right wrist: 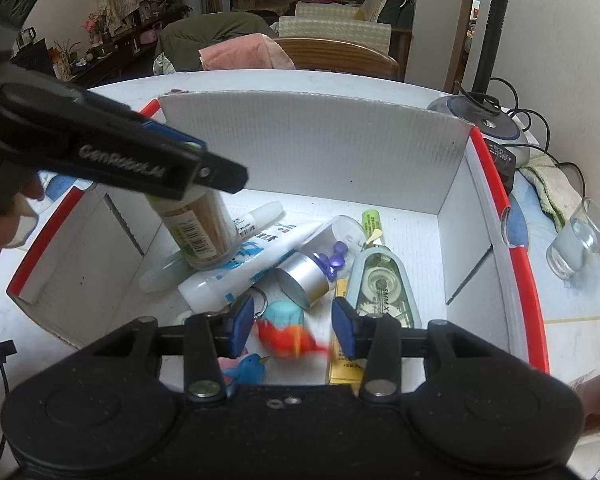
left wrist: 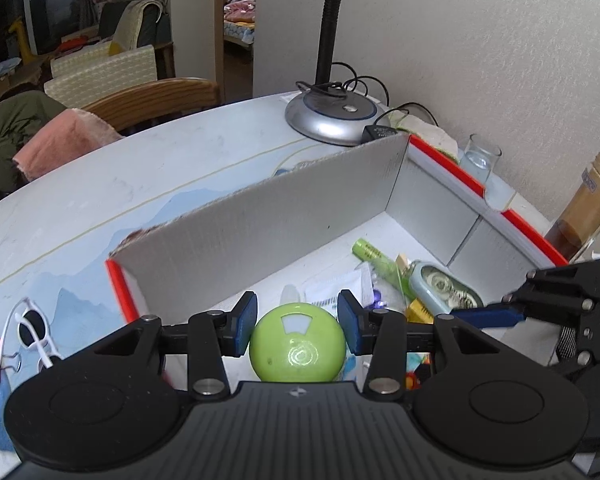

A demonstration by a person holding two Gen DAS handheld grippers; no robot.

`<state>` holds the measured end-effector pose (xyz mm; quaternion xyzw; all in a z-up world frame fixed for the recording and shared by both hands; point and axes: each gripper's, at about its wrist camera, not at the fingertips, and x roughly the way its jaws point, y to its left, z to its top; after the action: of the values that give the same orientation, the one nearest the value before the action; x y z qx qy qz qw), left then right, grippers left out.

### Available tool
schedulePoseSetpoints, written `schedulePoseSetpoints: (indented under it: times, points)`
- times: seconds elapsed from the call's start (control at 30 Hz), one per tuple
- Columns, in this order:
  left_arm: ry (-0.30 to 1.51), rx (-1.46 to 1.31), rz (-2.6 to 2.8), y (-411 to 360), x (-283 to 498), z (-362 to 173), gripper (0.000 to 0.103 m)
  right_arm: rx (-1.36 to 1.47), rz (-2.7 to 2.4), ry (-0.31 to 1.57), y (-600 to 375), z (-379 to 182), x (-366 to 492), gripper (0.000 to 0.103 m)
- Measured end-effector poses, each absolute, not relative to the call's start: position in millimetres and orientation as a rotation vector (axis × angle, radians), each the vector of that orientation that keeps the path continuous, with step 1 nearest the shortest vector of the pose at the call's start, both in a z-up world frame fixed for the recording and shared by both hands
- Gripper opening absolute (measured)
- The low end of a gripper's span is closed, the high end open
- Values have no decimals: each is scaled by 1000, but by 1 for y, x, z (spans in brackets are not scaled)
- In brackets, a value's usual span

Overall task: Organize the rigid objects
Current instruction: 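Open the left gripper to release the jar while the right releases the keychain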

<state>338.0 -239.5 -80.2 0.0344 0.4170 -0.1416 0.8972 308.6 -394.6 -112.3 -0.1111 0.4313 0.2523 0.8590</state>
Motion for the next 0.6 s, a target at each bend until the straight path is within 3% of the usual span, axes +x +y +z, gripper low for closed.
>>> schedulePoseSetpoints:
  times: [0.53,0.6]
  points:
    - [895,86,-325,-236,306,-78,44,-219,522,876,-404,-93,298,59]
    - [898,84,-333,-236,302,-78,49,-210,519,869,-405,-89,297,60]
